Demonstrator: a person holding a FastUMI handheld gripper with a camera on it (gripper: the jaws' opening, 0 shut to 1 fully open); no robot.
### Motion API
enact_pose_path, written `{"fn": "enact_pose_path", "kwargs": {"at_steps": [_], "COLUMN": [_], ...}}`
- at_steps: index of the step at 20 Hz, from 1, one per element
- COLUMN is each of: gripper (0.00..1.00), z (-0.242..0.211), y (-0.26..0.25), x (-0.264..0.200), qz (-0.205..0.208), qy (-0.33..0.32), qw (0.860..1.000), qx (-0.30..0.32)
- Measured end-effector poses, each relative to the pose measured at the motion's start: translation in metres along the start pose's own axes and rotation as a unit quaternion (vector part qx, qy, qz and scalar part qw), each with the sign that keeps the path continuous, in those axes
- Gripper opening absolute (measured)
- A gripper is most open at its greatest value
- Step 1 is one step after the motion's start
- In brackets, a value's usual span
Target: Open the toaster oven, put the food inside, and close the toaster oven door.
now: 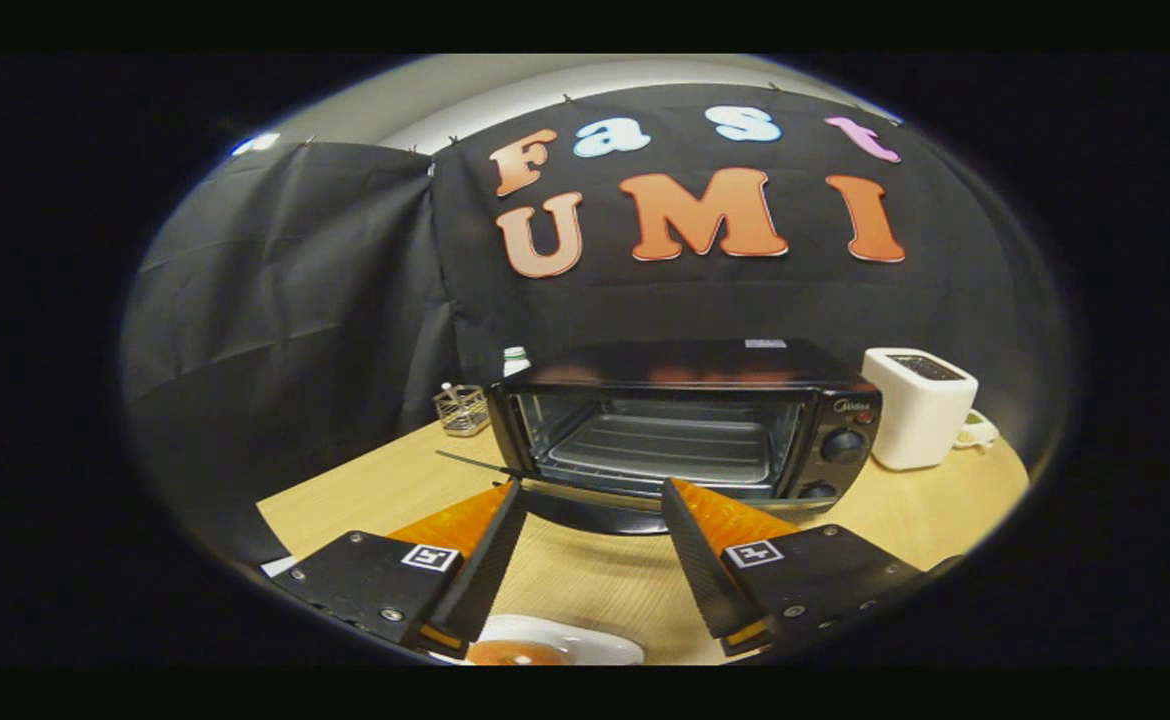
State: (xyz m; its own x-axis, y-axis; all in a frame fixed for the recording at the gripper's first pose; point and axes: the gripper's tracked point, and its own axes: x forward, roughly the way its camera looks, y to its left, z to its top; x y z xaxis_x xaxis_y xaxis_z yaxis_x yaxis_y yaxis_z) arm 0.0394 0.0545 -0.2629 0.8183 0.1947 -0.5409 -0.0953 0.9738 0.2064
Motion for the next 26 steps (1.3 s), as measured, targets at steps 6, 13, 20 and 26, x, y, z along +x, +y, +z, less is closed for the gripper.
{"fn": "enact_pose_path", "kwargs": {"at_steps": [6, 13, 20, 26], "gripper": [0.8, 0.64, 0.64, 0.64], "z": [-0.027, -0.065, -0.128, -0.14], "y": [0.011, 0.017, 0.034, 0.028], "x": [-0.013, -0.02, -0.021, -0.017], "qz": [0.062, 0.072, 0.074, 0.085], "qy": [0.058, 0.099, 0.184, 0.211], "qw": [0.99, 0.985, 0.975, 0.961], "qx": [0.112, 0.121, 0.105, 0.158]}}
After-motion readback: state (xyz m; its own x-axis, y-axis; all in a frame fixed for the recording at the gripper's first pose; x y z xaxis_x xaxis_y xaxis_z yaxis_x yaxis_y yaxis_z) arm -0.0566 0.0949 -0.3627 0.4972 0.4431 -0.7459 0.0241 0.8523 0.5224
